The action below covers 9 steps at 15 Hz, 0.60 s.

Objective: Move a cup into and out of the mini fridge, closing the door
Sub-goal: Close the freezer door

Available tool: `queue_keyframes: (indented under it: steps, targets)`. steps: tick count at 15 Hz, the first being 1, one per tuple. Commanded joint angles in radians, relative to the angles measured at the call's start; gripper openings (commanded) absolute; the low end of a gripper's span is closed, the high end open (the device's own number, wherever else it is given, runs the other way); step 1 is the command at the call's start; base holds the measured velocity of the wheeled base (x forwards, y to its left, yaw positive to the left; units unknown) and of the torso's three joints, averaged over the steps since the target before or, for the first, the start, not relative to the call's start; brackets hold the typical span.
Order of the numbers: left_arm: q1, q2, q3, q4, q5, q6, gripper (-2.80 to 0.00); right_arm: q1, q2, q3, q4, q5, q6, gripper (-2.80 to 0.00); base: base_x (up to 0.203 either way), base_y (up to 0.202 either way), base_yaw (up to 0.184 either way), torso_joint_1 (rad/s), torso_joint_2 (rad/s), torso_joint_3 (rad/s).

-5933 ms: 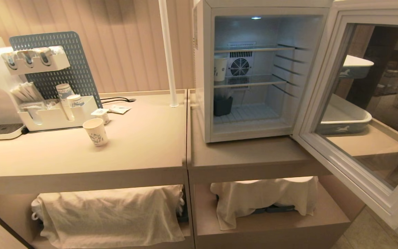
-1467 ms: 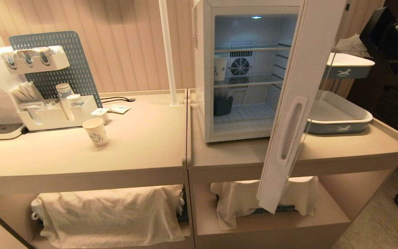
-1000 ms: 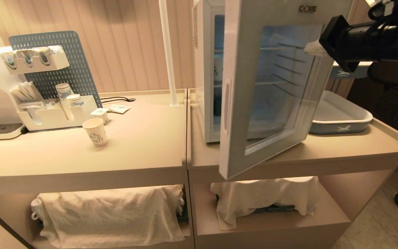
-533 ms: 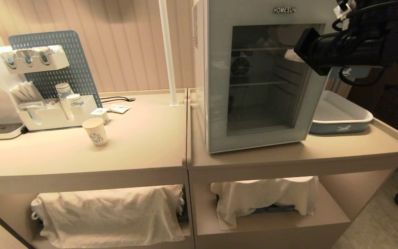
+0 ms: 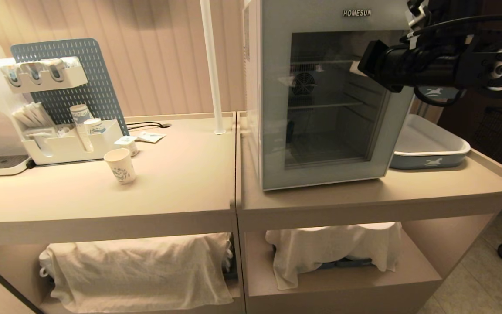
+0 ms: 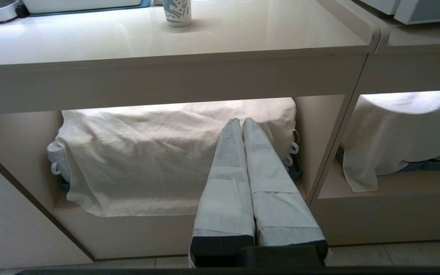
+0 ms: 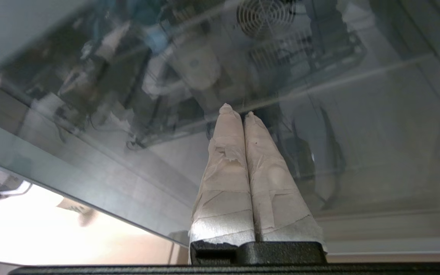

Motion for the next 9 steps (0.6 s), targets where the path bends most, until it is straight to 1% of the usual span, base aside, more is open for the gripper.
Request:
queue_keyframes:
  steps: [1, 2, 4, 5, 7, 9]
  targets:
    - [0.000, 0.000, 0.002, 0.000, 0.000, 0.000, -2.80, 0.000, -0.021, 0.025, 0.005, -0.001, -0.007, -2.80, 0.000, 0.000, 0.000, 0.000, 0.00, 0.000]
    - [0.000, 0.000, 0.002, 0.000, 0.000, 0.000, -2.80, -0.001, -0.048, 0.049, 0.017, -0.001, -0.036, -2.80, 0.000, 0.000, 0.000, 0.000, 0.00, 0.000]
    - [0.000, 0.000, 0.002, 0.000, 0.000, 0.000, -2.80, -0.016, -0.116, 0.131, 0.048, 0.000, -0.140, -2.80, 0.000, 0.000, 0.000, 0.000, 0.00, 0.000]
    - [0.000, 0.002, 0.002, 0.000, 0.000, 0.000, -2.80, -0.029, -0.162, 0.180, 0.062, 0.000, -0.229, -2.80, 0.000, 0.000, 0.000, 0.000, 0.00, 0.000]
    - [0.000, 0.001, 0.002, 0.000, 0.000, 0.000, -2.80, -0.056, -0.261, 0.288, 0.076, -0.002, -0.358, -2.80, 0.000, 0.000, 0.000, 0.000, 0.00, 0.000]
    - [0.000, 0.000, 0.002, 0.000, 0.000, 0.000, -2.80, -0.088, -0.376, 0.430, 0.080, -0.027, -0.497, -2.80, 0.000, 0.000, 0.000, 0.000, 0.00, 0.000]
